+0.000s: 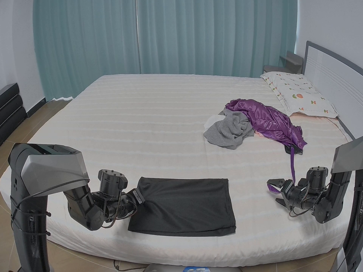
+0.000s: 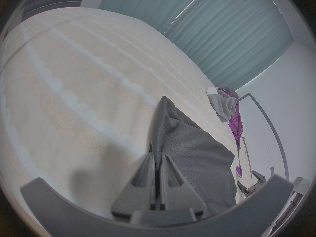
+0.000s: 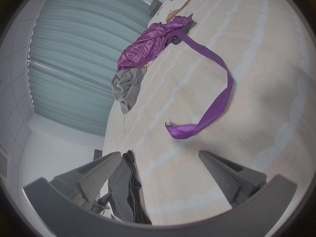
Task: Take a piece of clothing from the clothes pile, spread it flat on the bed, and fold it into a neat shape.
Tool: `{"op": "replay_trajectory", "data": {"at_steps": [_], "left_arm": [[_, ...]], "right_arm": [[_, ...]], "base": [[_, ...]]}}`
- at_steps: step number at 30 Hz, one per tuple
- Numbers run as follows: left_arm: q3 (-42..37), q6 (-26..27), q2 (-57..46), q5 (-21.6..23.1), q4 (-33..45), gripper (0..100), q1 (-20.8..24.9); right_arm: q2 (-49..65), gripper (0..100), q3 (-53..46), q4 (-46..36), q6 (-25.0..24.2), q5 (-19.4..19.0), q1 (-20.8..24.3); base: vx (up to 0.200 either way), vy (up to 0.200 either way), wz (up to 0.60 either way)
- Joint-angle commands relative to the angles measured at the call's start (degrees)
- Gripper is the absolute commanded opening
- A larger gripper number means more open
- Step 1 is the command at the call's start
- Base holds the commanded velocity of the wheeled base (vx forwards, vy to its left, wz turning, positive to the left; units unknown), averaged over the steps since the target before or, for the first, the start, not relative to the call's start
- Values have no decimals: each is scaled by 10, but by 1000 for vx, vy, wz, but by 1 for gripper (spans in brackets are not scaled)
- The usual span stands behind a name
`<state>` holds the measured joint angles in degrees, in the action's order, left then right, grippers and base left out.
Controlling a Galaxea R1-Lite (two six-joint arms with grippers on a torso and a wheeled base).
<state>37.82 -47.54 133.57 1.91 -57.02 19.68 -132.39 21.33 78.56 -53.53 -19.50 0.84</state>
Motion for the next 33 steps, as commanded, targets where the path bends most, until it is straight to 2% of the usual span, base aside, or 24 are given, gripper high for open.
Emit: {"op": "replay_trajectory", "data": {"at_steps": [1,8,33], "left_arm": [[0,-1,-2,0,0,0,-1],[0,-20,-6,0,0,0,-3],[-7,-20,-12,-1,0,0,-25]], "right_arm": [[-1,100,0,-1,0,0,0],[-1,100,0,-1,0,-1,0],[-1,100,0,-1,0,-1,0]], "base": [[0,200,0],[0,200,0],[0,200,0]]}}
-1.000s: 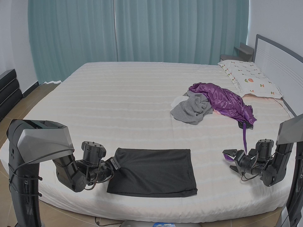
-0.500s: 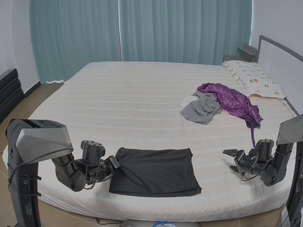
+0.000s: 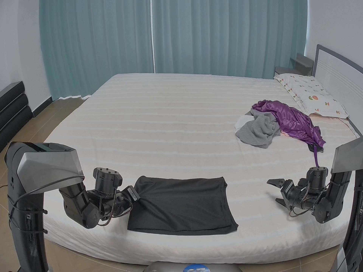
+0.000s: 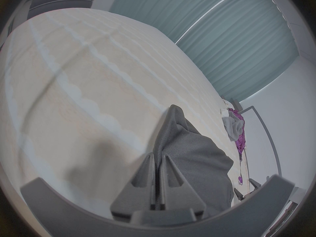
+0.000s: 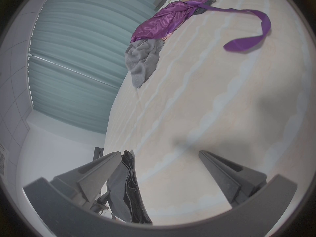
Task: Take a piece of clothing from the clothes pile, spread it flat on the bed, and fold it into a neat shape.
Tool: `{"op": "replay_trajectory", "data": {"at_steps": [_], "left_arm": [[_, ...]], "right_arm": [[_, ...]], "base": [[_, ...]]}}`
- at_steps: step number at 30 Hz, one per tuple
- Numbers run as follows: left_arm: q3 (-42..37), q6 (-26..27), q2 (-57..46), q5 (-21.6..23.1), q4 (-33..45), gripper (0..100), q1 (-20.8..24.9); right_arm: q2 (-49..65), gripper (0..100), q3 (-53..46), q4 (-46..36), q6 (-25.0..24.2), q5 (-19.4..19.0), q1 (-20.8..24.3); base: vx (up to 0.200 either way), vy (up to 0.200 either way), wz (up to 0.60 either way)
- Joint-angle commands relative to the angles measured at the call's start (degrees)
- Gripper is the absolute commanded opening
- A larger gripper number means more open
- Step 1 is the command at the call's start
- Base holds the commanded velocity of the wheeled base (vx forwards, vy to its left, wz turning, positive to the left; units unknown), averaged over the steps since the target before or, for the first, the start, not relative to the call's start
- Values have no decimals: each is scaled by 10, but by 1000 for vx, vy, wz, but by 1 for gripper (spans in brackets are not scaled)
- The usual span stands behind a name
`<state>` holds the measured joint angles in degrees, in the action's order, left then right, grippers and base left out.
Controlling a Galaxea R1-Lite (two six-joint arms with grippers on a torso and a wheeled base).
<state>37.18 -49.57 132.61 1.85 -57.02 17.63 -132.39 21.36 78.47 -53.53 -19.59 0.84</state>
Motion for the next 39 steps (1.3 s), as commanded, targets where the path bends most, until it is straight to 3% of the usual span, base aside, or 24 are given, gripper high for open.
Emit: {"op": "replay_trajectory", "data": {"at_steps": [1,21,39], "left_arm": [[-1,0,-2,0,0,0,-5],[-4,0,-2,0,0,0,-18],[-4,-2,-2,3,0,0,-20]], "right_arm": [[-1,100,0,0,0,0,0],[-1,100,0,1,0,0,0],[-1,100,0,0,-1,0,0]], "base": [[0,200,0],[0,200,0],[0,0,0]]}}
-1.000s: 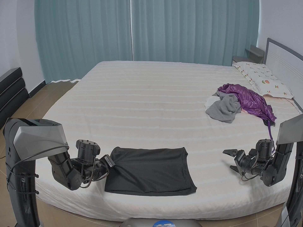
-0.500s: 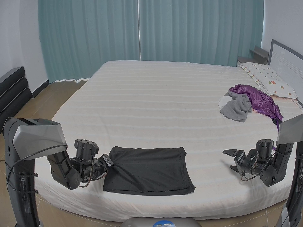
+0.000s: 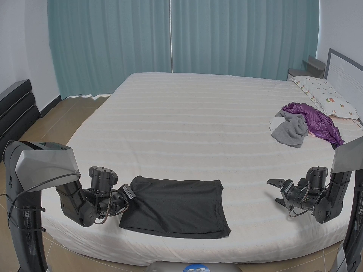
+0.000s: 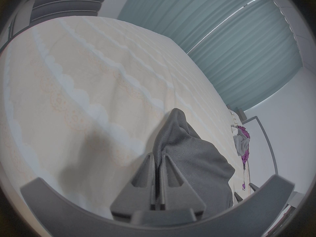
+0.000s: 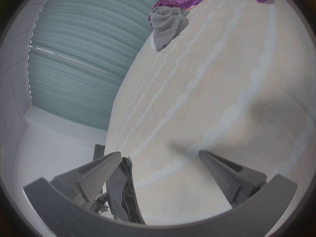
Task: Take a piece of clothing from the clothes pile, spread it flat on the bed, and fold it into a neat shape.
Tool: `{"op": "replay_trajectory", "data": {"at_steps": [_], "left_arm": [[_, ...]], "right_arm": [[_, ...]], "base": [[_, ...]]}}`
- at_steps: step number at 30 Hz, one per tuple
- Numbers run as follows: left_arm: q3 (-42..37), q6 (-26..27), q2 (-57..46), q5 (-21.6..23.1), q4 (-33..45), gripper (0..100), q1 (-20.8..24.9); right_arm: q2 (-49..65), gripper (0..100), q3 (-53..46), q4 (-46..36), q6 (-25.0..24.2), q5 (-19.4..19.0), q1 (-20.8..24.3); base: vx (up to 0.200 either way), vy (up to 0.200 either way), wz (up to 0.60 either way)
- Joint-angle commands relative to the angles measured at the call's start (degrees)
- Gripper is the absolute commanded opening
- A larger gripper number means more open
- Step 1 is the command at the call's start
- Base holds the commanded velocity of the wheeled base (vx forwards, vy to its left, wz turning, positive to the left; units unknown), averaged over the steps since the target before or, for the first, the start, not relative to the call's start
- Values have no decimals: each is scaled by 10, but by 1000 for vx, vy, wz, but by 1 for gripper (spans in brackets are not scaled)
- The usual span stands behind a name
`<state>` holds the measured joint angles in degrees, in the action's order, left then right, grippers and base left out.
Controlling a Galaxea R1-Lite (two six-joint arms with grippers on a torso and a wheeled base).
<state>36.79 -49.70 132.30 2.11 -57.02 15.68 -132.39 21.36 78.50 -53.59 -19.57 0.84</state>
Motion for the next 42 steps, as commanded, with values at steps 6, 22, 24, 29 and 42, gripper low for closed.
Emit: {"op": "replay_trajectory", "data": {"at_steps": [6,22,24,29,42], "left_arm": [[-1,-1,0,1,0,100,0],[-1,-54,-35,7,1,100,-23],[-1,-65,-47,6,1,100,-33],[-2,-74,-93,6,5,100,-63],[-23,-68,-232,-3,4,100,-79]], "right_arm": [[-1,100,0,0,0,0,0],[0,100,2,1,-1,0,-1],[1,100,6,1,-6,0,-3],[27,100,8,1,-42,3,-2],[247,100,-32,-1,-36,17,-14]], "base": [[0,0,0],[0,0,0],[0,0,0],[0,0,0],[0,0,0]]}}
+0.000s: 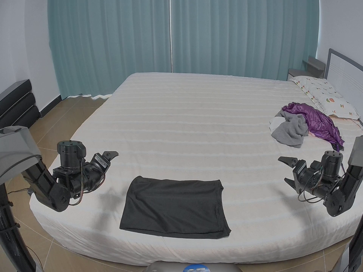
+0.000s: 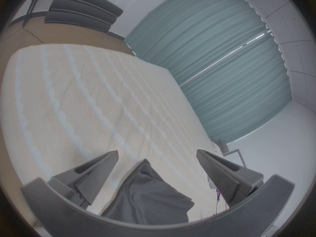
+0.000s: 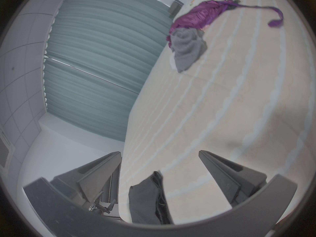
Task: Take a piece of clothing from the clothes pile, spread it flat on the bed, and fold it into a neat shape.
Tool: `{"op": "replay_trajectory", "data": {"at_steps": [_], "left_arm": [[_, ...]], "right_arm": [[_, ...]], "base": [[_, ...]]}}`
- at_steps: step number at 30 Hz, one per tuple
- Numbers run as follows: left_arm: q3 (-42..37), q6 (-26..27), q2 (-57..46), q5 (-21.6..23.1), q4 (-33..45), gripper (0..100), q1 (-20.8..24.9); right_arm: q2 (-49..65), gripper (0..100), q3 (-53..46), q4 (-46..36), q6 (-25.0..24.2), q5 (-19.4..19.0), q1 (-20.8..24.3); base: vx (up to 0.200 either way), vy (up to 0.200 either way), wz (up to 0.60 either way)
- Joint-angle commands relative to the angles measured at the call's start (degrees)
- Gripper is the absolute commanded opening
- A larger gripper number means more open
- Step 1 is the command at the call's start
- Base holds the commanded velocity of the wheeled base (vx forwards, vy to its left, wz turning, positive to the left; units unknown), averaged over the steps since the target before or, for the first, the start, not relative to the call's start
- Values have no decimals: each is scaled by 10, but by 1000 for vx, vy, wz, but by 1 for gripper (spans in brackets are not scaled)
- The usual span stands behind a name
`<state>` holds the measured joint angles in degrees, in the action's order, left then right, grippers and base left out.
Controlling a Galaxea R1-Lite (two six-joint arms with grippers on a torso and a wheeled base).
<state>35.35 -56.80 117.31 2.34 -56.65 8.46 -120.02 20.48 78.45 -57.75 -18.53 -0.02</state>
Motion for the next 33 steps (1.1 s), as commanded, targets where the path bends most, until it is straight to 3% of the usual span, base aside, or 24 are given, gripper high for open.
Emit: {"op": "replay_trajectory", "data": {"at_steps": [1,4,6,11,17,24,25,27,28,33], "left_arm": [[-10,4,-97,-5,1,100,-9],[-14,4,-130,-5,1,100,-10],[-29,12,-187,-5,2,100,-11],[-71,66,-294,-5,2,100,-10],[-118,108,-402,-19,8,100,-8],[-199,222,-563,-55,22,100,-10],[-201,223,-567,-56,23,100,-10],[-215,253,-632,-59,58,100,-11],[-215,253,-632,-59,58,100,-11],[-202,302,-797,-58,222,100,-10]], "right_arm": [[145,100,-26,0,8,8,-6],[196,100,-37,0,23,8,-5],[273,100,-61,-1,70,8,-2],[420,100,-108,-9,135,5,5],[550,100,-156,-33,168,0,17],[754,100,-178,-211,289,0,14],[758,100,-178,-217,291,0,14],[852,100,-168,-321,322,-14,26],[852,100,-168,-321,322,-14,26],[1021,100,-118,-585,418,-24,79]], "base": [[0,0,0],[0,0,0],[0,0,0],[0,0,0],[0,0,0],[0,0,0],[0,0,0],[0,0,0],[0,0,0],[0,0,0]]}}
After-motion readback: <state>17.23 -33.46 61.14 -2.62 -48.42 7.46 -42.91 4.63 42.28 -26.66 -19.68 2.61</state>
